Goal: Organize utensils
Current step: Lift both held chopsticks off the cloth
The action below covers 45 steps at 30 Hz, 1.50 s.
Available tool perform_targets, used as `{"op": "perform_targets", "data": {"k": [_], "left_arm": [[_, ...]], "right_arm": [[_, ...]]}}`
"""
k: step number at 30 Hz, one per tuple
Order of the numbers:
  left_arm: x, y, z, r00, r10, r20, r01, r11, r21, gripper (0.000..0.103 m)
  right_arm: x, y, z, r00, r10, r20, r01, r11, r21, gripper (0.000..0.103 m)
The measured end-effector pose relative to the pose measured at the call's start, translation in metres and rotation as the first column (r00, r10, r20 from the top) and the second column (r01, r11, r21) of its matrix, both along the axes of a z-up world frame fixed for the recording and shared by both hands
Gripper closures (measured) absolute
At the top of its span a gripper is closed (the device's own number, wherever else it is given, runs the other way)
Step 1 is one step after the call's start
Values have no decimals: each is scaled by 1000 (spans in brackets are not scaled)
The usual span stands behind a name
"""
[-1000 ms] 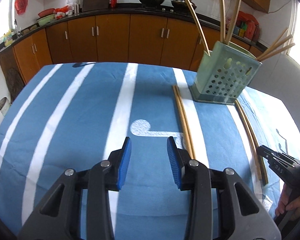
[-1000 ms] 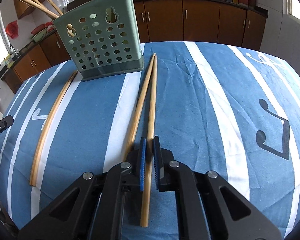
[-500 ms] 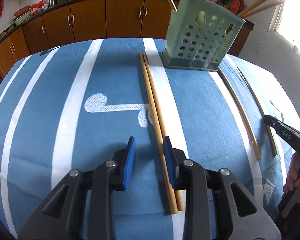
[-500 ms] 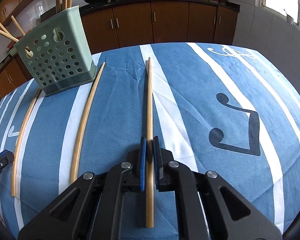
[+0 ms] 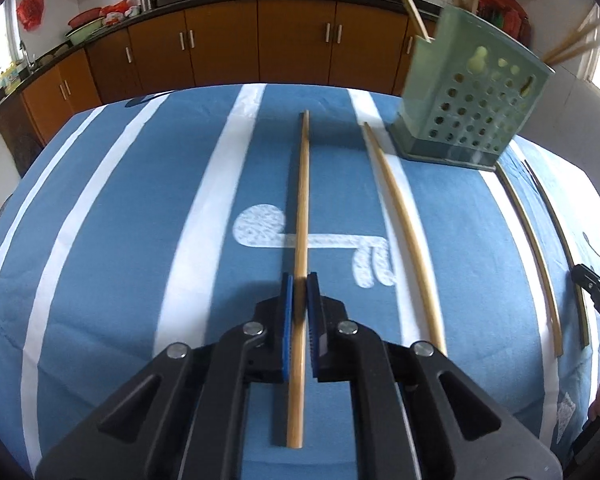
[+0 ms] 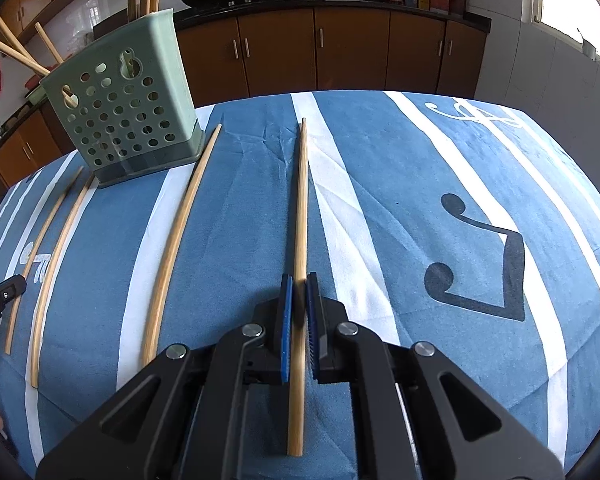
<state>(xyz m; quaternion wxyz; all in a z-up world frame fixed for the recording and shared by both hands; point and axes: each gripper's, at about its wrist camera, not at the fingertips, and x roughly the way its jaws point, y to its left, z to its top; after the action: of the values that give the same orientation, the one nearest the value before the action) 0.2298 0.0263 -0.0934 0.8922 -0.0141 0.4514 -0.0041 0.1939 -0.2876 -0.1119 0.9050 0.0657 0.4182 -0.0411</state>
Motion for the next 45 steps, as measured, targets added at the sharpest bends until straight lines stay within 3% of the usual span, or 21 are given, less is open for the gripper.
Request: {"op": "perform_targets", "data": {"k": [6,14,30,34,45], "left_arm": [[0,29,1,1000,-18,10,19,1000,-24,93],[-6,16,-2,997,-61,48,61,998,1,77],[-6,18,-3,997,-60,47,60,998,1,77],[-12,15,-3,997,-70,44,68,997,38,77],[-31,17,-4,997,-58,40,56,997,46,85]], "right_arm": [[3,-3,-1,1000,2,11,-2,1000,10,95],[1,-4,-1,1000,3,11,-3,1000,14,95],[1,-4,-1,1000,2,10,-2,1000,8,95],[-7,-2,-1,1000,7,10,-7,1000,5,95],[-24,-1,-1,1000,2,8,-2,1000,17,95]]}}
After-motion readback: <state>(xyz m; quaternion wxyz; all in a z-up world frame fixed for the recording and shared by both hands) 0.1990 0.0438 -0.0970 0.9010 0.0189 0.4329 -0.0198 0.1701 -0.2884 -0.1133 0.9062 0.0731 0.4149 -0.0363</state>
